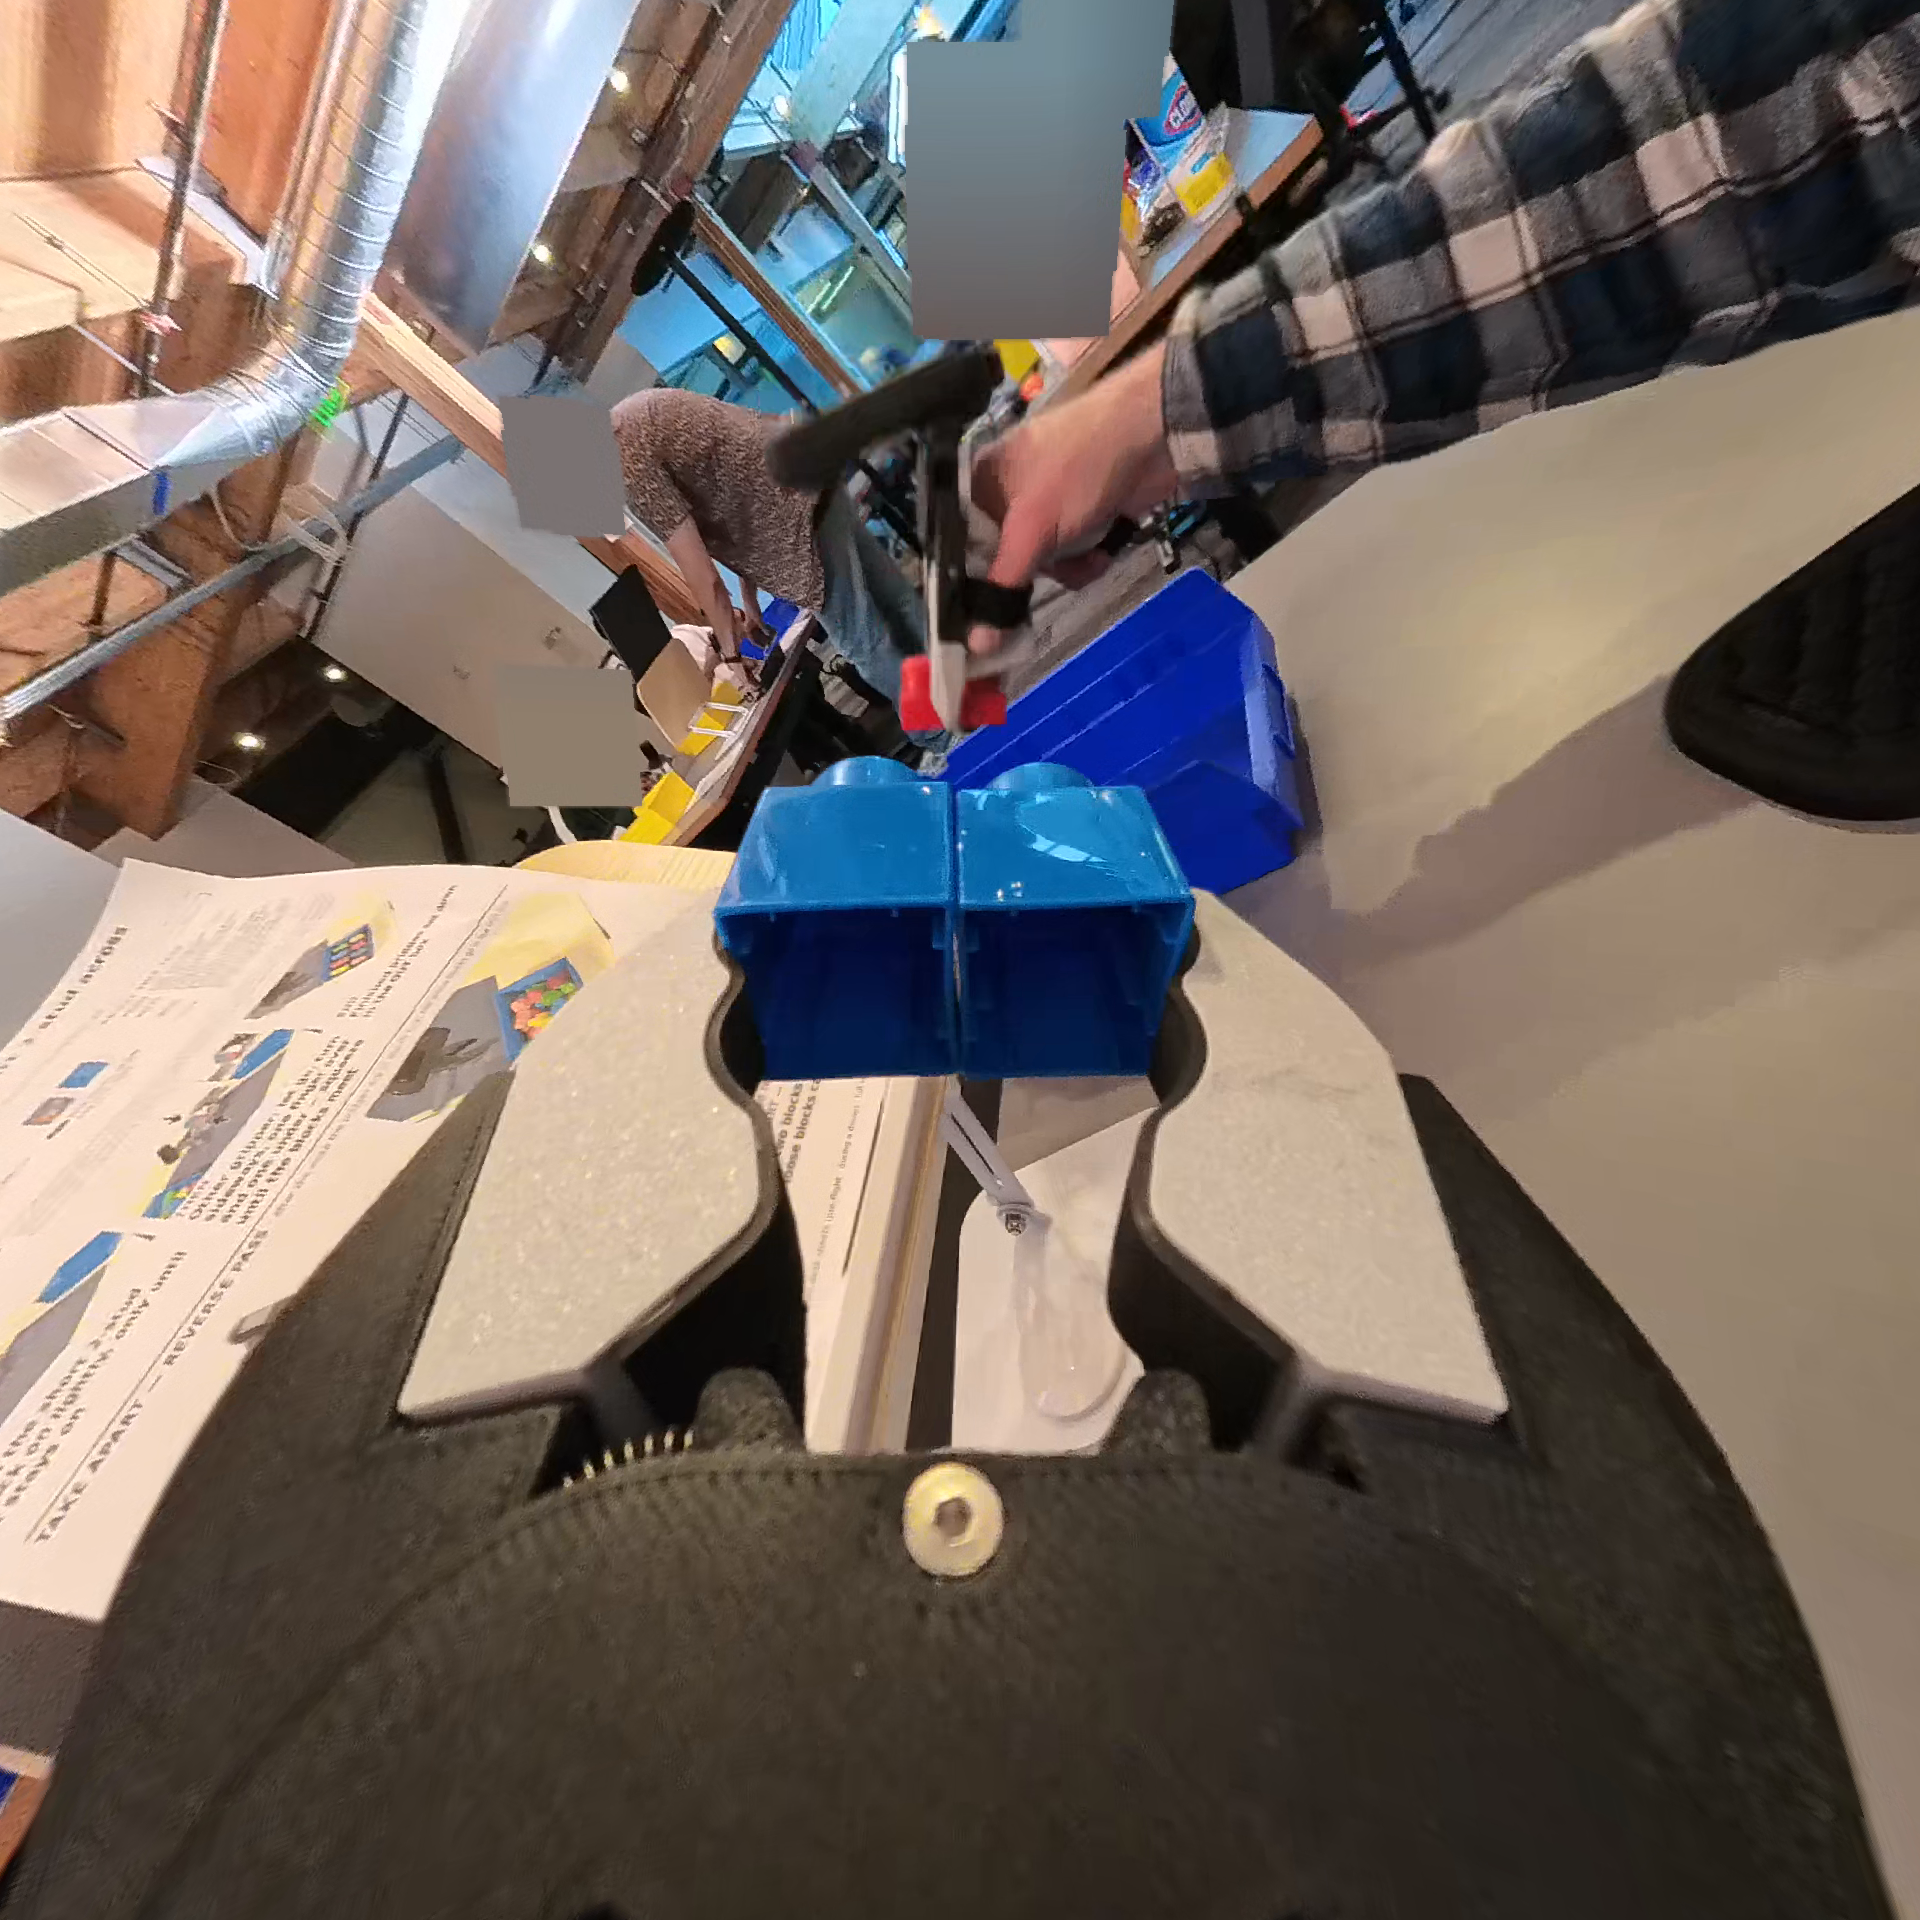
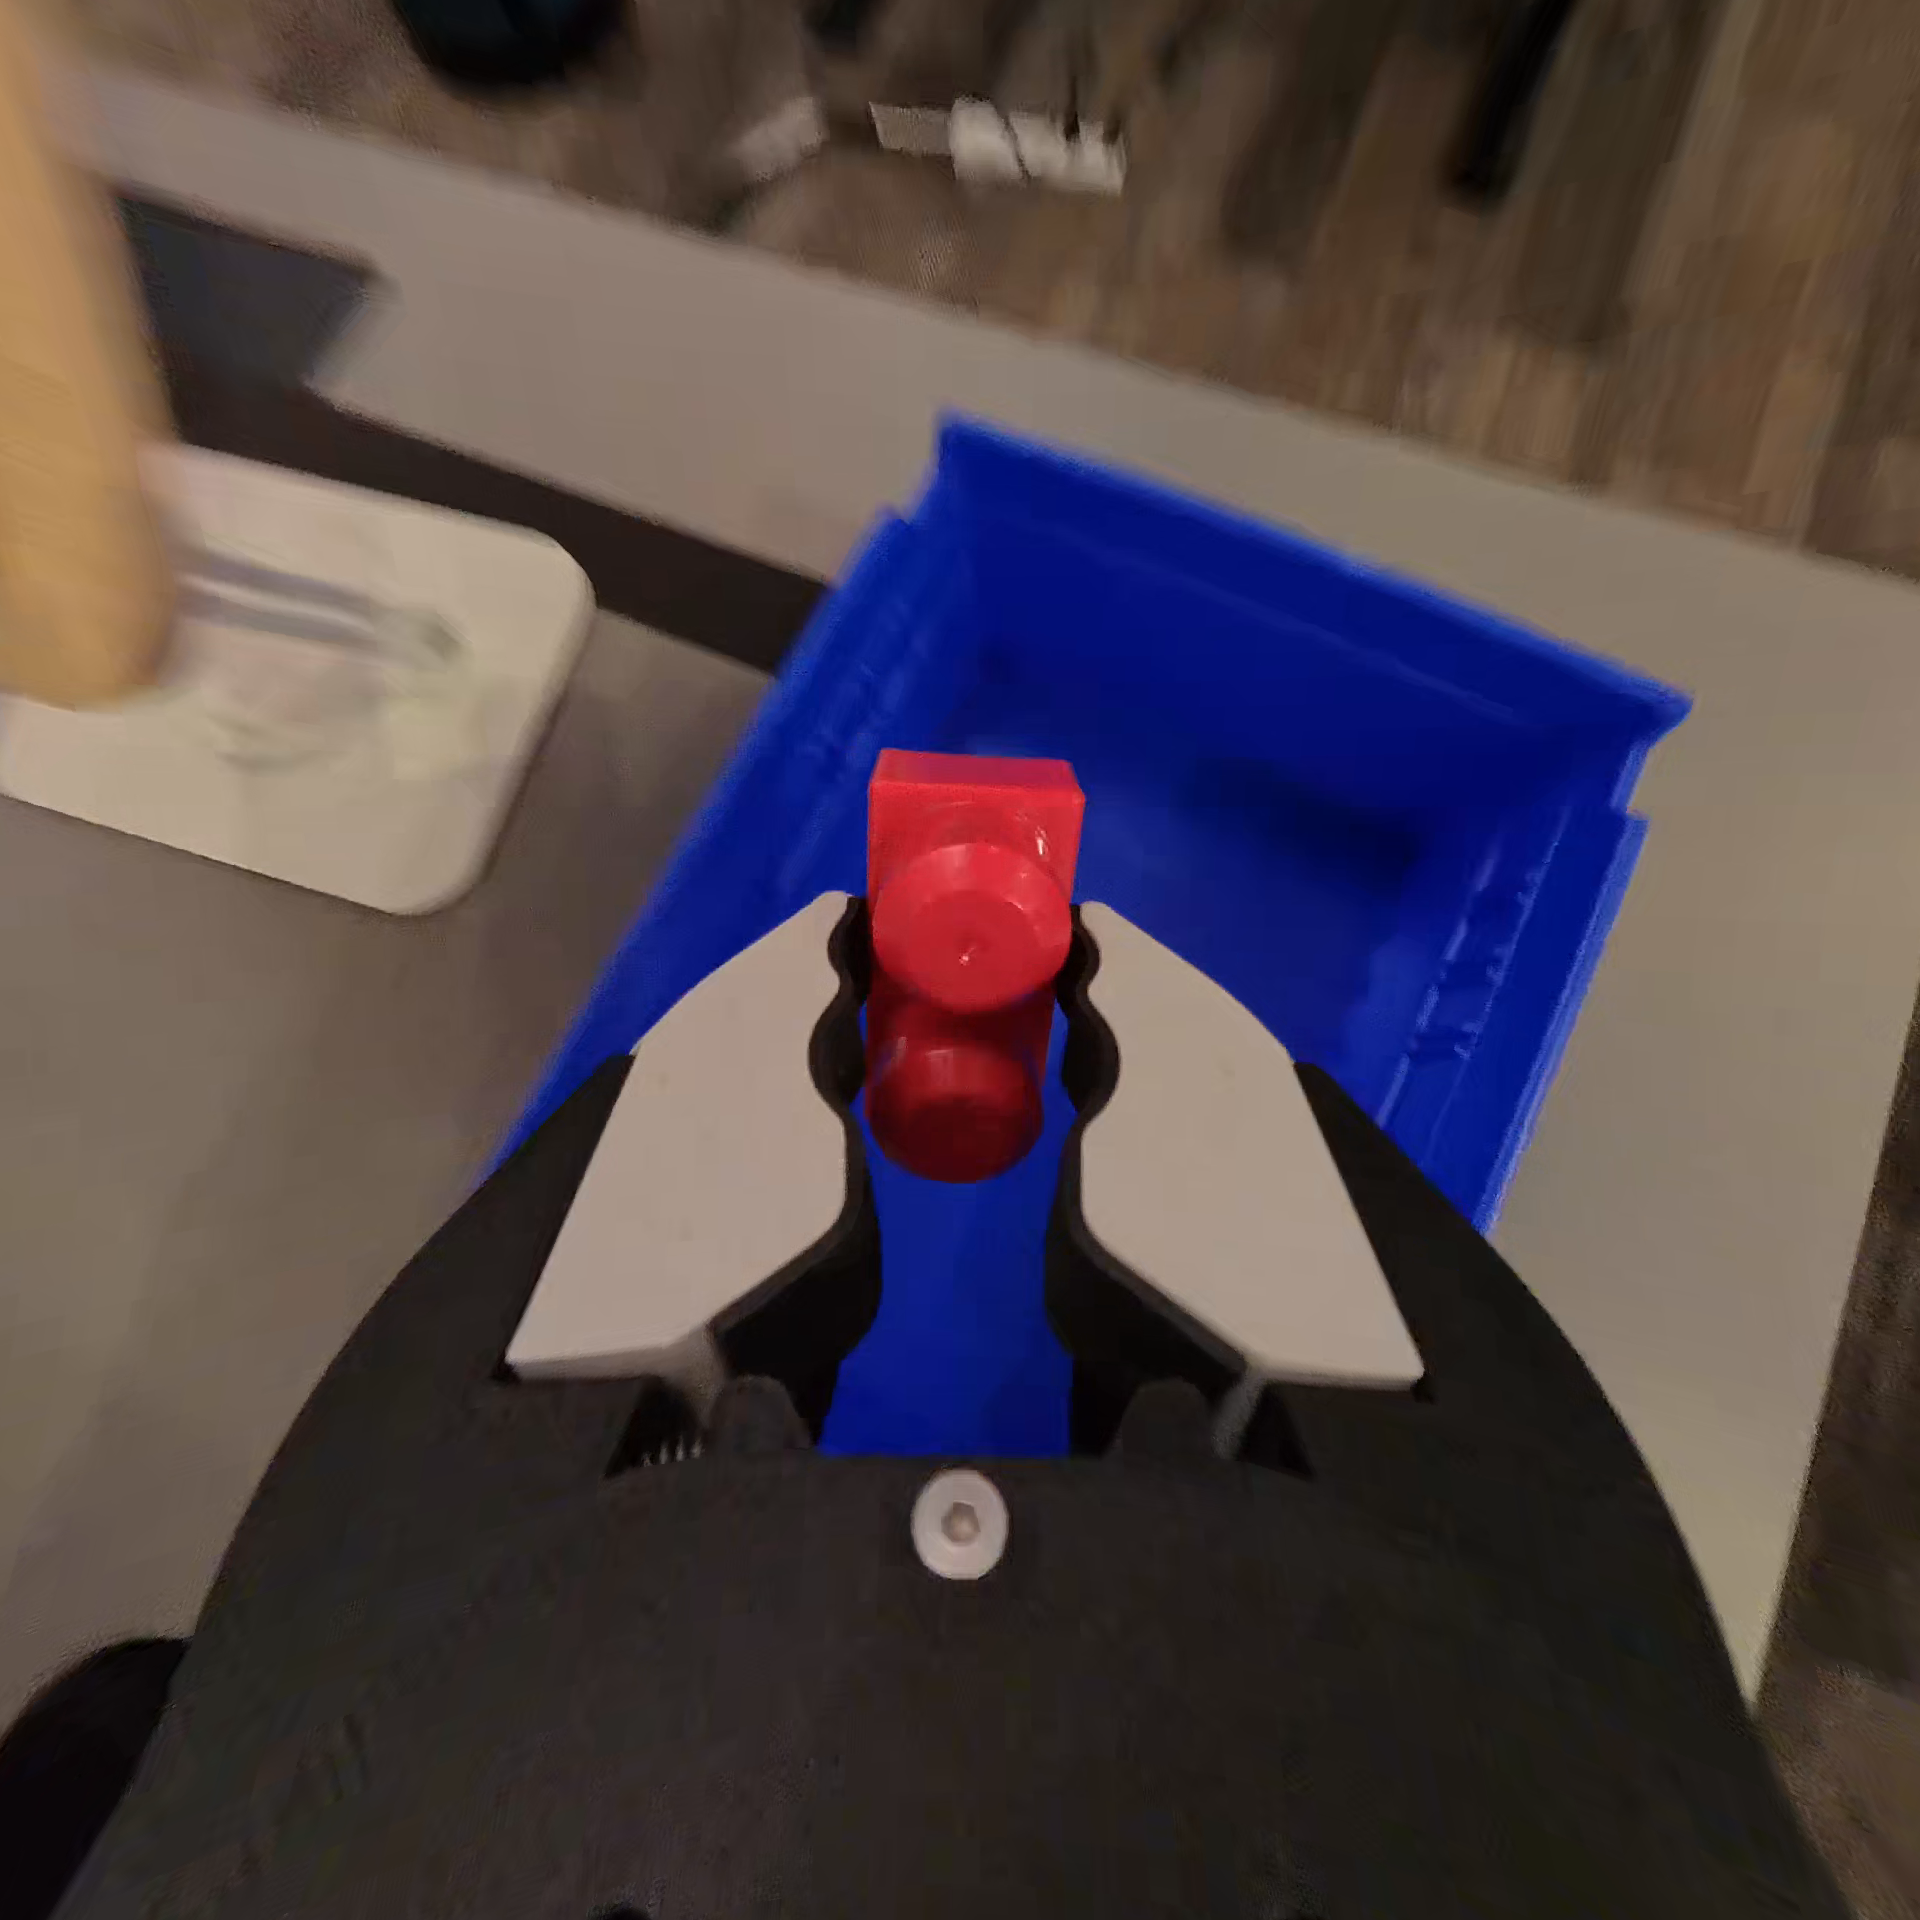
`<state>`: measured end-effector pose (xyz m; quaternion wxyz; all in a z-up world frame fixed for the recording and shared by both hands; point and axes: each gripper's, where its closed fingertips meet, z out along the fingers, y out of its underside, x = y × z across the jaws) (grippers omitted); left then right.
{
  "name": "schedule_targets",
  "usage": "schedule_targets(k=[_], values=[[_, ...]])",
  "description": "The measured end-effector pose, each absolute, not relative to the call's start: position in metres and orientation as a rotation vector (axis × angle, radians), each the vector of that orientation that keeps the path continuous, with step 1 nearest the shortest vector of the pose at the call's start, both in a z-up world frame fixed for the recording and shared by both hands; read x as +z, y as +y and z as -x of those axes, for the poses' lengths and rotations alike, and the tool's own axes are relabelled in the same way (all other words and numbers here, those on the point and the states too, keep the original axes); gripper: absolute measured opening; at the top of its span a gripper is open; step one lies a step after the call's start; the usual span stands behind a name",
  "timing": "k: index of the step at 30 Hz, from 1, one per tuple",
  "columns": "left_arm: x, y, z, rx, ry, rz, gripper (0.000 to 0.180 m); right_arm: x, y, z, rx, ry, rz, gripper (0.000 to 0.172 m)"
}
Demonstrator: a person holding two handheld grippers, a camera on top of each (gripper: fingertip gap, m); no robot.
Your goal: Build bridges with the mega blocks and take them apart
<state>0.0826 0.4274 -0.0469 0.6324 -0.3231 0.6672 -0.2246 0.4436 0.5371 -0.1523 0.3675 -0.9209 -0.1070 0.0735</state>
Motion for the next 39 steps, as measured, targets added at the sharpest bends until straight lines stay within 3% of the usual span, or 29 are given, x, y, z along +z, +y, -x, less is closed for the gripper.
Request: schedule_targets(k=[7,16,18,19,22,27,29,32,39], values=[[-0.056,0.429,-0.086,-0.505,1.538,0.756,0.073,-0.264,0.554,-0.467,0.074,-0.300,2.704,0.037],[-0.073,0.437,-0.092,-0.491,1.569,0.782,0.073,-0.307,0.574,-0.487,-0.007,-0.273,2.803,0.037],[-0.075,0.438,-0.093,-0.495,1.572,0.788,0.073,-0.306,0.578,-0.490,-0.013,-0.247,2.796,0.060],[-0.076,0.439,-0.093,-0.492,1.566,0.788,0.073,-0.302,0.580,-0.493,-0.022,-0.220,2.779,0.071],[-0.072,0.443,-0.092,-0.484,1.539,0.798,0.073,-0.270,0.579,-0.494,-0.047,-0.186,2.675,0.075],[-0.055,0.447,-0.085,-0.486,1.442,0.780,0.073,-0.149,0.553,-0.443,0.016,-0.265,2.284,0.066],[-0.046,0.447,-0.084,-0.485,1.388,0.756,0.073,-0.098,0.529,-0.380,0.242,-0.372,2.099,0.057],[-0.038,0.439,-0.086,-0.475,1.354,0.718,0.073,-0.047,0.478,-0.267,0.779,-0.544,1.878,0.062],[-0.022,0.410,-0.094,-0.468,1.311,0.624,0.073,-0.028,0.402,-0.112,1.499,-0.759,1.664,0.076]])
